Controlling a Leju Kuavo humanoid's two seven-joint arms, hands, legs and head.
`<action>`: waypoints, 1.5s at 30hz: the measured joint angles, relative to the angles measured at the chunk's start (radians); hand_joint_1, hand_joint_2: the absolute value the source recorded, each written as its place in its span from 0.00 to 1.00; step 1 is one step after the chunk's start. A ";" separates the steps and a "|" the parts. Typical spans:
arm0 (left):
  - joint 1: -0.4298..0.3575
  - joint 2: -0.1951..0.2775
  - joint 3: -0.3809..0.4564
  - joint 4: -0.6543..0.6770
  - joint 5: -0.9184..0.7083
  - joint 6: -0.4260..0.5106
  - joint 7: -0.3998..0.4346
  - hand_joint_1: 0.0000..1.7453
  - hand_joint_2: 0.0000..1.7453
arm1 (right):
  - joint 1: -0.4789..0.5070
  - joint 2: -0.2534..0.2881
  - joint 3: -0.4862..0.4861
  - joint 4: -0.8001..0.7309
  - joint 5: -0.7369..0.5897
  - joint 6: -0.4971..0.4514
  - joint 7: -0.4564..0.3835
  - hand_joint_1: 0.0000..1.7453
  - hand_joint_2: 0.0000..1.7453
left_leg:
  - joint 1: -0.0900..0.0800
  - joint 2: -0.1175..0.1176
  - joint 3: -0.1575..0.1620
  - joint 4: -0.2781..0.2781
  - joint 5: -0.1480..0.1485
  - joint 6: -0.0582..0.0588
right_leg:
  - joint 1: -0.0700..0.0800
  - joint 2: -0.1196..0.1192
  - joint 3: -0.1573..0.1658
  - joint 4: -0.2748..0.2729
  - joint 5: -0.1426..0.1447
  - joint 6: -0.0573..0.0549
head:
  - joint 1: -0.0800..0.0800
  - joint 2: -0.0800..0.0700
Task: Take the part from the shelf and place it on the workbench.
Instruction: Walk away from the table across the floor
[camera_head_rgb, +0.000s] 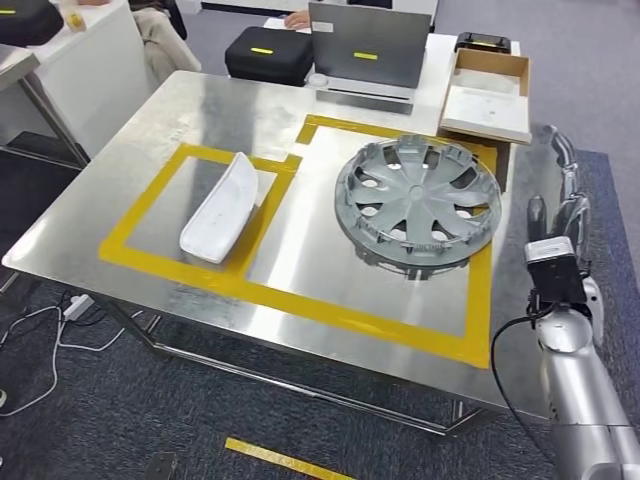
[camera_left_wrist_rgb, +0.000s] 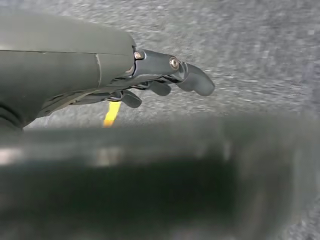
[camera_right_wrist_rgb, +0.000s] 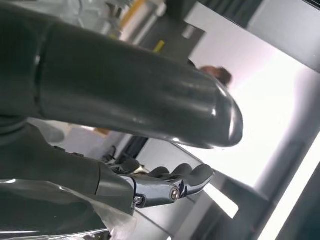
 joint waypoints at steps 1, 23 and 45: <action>0.002 0.000 0.004 0.000 0.001 0.000 0.002 0.00 0.00 | 0.012 0.002 -0.011 -0.029 -0.005 0.001 -0.002 0.00 0.00 | 0.002 0.001 -0.005 0.006 -0.010 -0.005 | 0.001 0.000 -0.007 0.001 0.007 -0.013 | -0.001 0.000; 0.007 -0.007 0.033 0.000 -0.004 0.010 0.034 0.00 0.00 | 0.211 0.025 -0.126 -0.217 -0.066 0.003 -0.055 0.00 0.00 | -0.031 0.051 0.080 -0.043 -0.059 0.069 | 0.018 -0.009 -0.171 0.275 -0.057 0.009 | -0.004 0.000; 0.003 -0.002 0.057 -0.001 -0.019 0.004 0.037 0.00 0.00 | 0.235 0.087 -0.129 -0.260 -0.049 0.011 -0.056 0.00 0.00 | -0.026 -0.002 0.178 -0.030 -0.143 0.037 | 0.024 0.011 -0.071 -0.022 0.101 -0.018 | -0.003 0.000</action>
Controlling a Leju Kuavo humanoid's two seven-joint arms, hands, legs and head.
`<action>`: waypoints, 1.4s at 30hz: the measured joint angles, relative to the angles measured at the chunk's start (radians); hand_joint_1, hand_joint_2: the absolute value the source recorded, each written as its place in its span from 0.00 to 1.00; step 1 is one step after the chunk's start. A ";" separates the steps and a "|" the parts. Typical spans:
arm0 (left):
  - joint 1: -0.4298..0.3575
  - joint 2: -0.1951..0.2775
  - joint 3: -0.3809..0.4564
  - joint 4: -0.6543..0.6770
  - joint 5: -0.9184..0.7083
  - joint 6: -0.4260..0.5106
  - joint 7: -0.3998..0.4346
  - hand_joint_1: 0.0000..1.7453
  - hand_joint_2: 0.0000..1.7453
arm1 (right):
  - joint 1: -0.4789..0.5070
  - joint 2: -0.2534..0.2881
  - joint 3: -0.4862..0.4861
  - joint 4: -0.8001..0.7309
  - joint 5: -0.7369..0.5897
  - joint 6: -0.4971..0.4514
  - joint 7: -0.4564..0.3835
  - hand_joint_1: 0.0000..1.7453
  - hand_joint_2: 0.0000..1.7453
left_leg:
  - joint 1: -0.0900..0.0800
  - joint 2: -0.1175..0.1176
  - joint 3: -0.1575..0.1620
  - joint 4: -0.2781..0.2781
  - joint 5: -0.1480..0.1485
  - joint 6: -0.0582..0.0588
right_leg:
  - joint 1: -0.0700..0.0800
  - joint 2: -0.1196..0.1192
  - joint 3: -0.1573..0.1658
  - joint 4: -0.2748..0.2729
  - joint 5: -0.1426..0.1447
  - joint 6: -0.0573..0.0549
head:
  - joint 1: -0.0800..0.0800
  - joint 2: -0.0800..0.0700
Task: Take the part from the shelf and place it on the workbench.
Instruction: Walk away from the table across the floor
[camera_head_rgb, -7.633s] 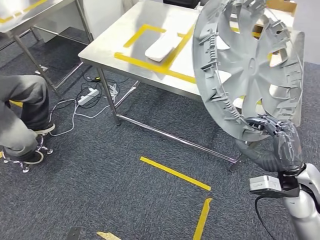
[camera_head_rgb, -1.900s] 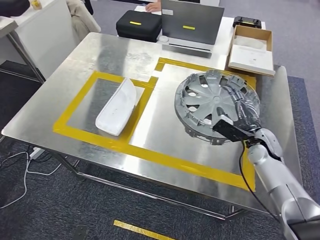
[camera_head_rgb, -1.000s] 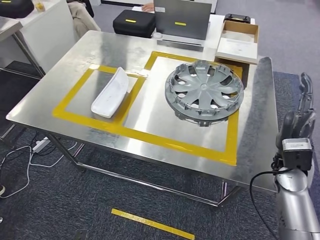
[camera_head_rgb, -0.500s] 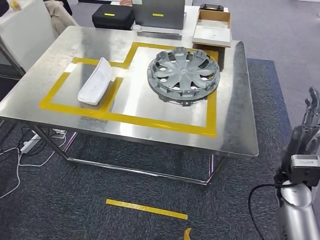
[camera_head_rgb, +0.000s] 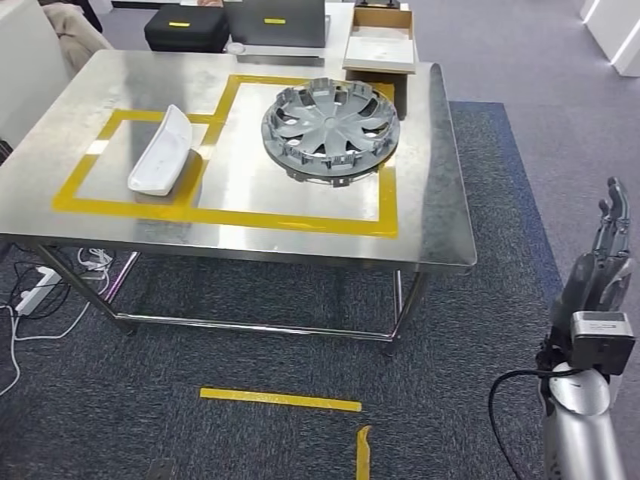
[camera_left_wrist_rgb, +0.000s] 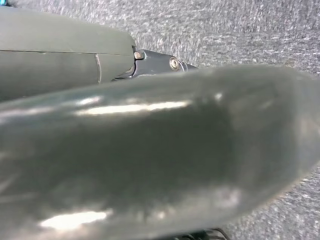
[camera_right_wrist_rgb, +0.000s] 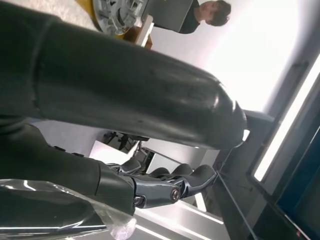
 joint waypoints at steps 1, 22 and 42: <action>0.001 -0.001 0.000 0.000 -0.001 0.000 0.001 0.00 0.00 | 0.003 0.000 0.000 -0.001 0.000 0.000 0.000 0.00 0.00 | 0.000 0.003 -0.008 -0.003 0.010 0.005 | -0.002 0.000 -0.005 -0.001 0.004 0.006 | -0.001 0.000; 0.001 -0.001 0.009 0.000 -0.010 -0.001 0.009 0.00 0.00 | 0.001 0.000 -0.006 -0.006 -0.024 0.008 0.001 0.00 0.00 | 0.006 0.016 -0.217 0.171 -0.004 -0.023 | -0.001 -0.028 0.132 -0.071 -0.066 -0.035 | 0.000 0.000; -0.003 -0.006 0.019 0.000 -0.013 -0.002 0.007 0.00 0.00 | 0.022 0.000 -0.017 0.004 -0.036 0.008 0.007 0.00 0.00 | -0.002 0.014 -0.191 0.042 0.128 0.020 | 0.002 -0.021 0.030 0.236 -0.155 -0.009 | 0.002 0.000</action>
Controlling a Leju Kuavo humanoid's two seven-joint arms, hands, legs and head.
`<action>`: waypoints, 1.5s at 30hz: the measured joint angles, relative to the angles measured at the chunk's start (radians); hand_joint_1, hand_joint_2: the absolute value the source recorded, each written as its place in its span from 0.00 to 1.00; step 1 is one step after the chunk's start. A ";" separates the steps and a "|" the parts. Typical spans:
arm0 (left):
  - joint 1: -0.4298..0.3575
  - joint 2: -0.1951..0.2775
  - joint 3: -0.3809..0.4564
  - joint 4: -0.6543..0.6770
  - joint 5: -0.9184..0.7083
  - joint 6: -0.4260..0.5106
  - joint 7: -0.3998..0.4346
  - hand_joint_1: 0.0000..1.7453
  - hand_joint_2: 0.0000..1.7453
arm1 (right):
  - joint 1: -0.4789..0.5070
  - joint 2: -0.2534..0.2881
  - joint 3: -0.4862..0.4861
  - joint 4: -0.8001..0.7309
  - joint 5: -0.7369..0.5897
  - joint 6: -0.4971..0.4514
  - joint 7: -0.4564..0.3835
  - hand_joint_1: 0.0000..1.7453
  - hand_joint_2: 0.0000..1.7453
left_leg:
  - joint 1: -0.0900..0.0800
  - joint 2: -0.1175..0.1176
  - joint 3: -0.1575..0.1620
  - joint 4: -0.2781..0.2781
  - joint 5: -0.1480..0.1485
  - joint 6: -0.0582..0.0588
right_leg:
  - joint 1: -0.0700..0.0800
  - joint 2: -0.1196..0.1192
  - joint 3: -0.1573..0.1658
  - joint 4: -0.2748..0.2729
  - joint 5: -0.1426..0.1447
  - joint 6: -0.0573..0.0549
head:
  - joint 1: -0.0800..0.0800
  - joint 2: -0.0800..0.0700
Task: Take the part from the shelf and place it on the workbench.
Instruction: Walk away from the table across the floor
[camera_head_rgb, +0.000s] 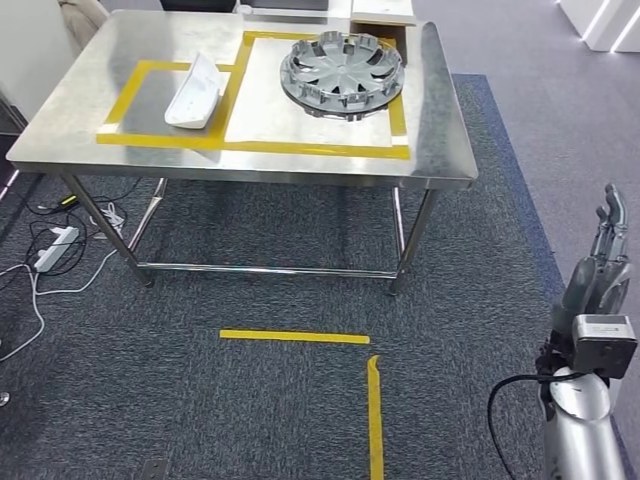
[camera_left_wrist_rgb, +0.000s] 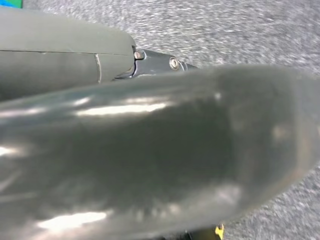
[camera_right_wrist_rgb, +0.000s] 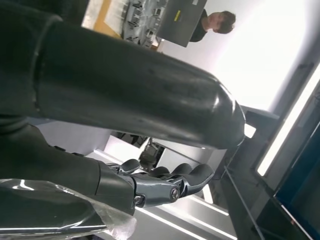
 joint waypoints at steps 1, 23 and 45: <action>-0.001 -0.001 0.002 0.000 0.001 0.000 -0.001 0.00 0.00 | 0.006 0.000 -0.006 0.000 -0.007 -0.002 0.006 0.00 0.00 | -0.002 0.000 -0.010 0.000 0.012 -0.001 | 0.007 -0.002 0.057 -0.074 0.008 -0.008 | 0.000 0.000; -0.002 -0.045 0.115 -0.001 0.043 0.035 0.026 0.00 0.00 | 0.194 0.144 -0.513 0.955 -0.170 0.016 0.163 0.00 0.00 | 0.009 -0.006 0.190 -0.032 -0.131 -0.004 | 0.014 -0.007 -0.060 -0.199 0.133 0.011 | 0.005 0.000; -0.004 -0.043 0.139 -0.001 0.018 0.044 0.030 0.00 0.00 | 0.178 0.153 -0.508 1.236 0.092 -0.039 0.468 0.00 0.00 | 0.004 0.002 0.075 -0.039 0.000 -0.014 | 0.013 -0.001 0.101 -0.258 0.044 -0.022 | -0.003 0.000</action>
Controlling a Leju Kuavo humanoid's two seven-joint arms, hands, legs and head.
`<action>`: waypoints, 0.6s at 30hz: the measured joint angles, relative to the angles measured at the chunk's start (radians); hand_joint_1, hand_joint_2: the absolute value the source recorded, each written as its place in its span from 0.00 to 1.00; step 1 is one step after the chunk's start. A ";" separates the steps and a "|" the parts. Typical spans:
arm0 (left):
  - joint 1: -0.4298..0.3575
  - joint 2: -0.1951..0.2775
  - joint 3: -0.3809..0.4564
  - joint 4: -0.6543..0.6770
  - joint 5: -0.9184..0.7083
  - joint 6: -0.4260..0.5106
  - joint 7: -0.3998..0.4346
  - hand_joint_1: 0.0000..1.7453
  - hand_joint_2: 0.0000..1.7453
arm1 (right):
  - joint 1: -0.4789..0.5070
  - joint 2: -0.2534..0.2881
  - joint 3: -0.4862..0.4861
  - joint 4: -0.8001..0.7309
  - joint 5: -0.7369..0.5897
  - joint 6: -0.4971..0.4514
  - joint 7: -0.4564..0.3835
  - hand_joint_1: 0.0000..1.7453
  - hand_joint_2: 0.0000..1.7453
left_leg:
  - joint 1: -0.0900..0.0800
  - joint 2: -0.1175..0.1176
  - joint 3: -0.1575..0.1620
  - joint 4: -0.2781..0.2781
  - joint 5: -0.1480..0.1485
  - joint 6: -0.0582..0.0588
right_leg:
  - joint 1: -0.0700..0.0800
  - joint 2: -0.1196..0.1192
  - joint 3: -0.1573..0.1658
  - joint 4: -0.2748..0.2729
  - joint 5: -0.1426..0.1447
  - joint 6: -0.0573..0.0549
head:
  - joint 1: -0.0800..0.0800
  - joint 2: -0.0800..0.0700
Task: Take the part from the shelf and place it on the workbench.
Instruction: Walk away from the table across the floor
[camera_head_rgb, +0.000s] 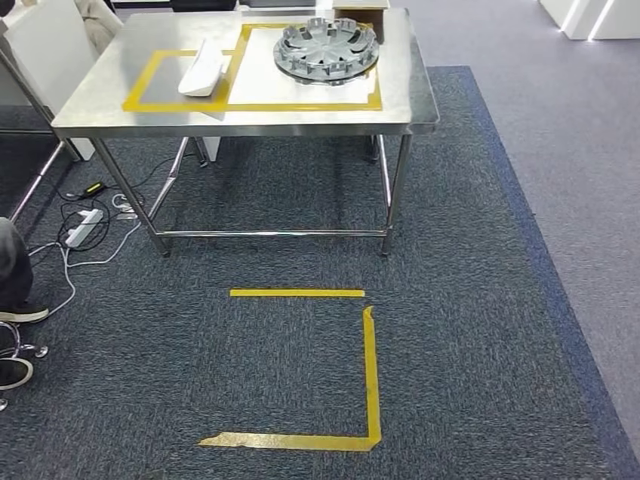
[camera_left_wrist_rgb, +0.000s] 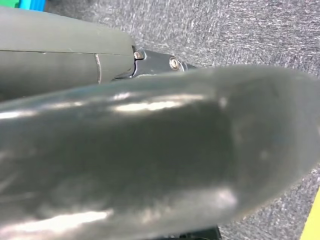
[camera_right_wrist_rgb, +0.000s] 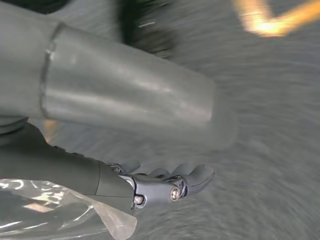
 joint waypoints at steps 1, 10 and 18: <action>0.000 0.000 0.000 0.000 -0.008 0.000 0.001 0.00 0.00 | 0.001 0.004 0.027 0.007 0.057 0.001 0.029 0.00 0.00 | 0.001 0.000 0.000 -0.001 0.003 -0.005 | 0.000 0.000 -0.001 0.001 0.000 -0.001 | 0.000 0.000; -0.013 0.007 -0.008 0.000 -0.086 -0.008 0.014 0.00 0.00 | -0.013 0.035 0.322 0.036 0.420 0.070 0.114 0.00 0.00 | 0.016 -0.009 0.018 -0.079 0.048 0.005 | -0.005 0.000 -0.030 0.064 -0.066 0.026 | 0.005 0.000; -0.016 0.014 -0.011 0.000 -0.092 -0.009 0.027 0.00 0.00 | -0.016 0.043 0.433 0.046 0.452 0.108 0.129 0.00 0.00 | 0.048 -0.064 -0.052 -0.029 0.062 -0.054 | -0.058 0.036 0.007 0.025 -0.044 0.085 | 0.009 0.000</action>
